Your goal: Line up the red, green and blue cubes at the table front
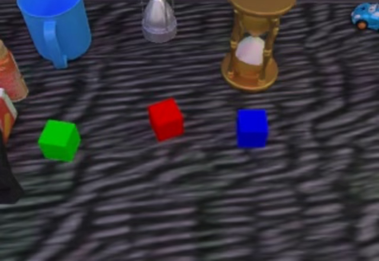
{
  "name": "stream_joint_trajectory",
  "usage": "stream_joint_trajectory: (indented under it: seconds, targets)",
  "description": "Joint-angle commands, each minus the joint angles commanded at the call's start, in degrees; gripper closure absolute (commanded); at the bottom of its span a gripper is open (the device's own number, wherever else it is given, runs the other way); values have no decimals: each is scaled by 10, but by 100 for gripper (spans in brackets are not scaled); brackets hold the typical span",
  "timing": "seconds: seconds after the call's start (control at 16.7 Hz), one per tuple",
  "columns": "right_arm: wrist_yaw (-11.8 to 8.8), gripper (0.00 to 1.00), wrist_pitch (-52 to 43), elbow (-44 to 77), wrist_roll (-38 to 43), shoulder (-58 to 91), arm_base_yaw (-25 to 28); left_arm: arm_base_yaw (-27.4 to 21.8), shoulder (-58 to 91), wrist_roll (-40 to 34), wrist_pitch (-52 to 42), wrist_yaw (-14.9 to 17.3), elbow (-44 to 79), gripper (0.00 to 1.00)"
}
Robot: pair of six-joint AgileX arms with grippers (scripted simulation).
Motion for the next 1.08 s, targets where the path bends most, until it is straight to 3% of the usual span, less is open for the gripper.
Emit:
stream_joint_trajectory:
  seconds: [0.24,0.48,1.08]
  targets:
    - [0,0,0,0,0,0,0,-4,14,4,-11,1,16,0]
    - [0,0,0,0,0,0,0,-31,108,30,-81,8,108,0]
    - [0,0,0,0,0,0,0,-158,651,172,-457,29,520,0]
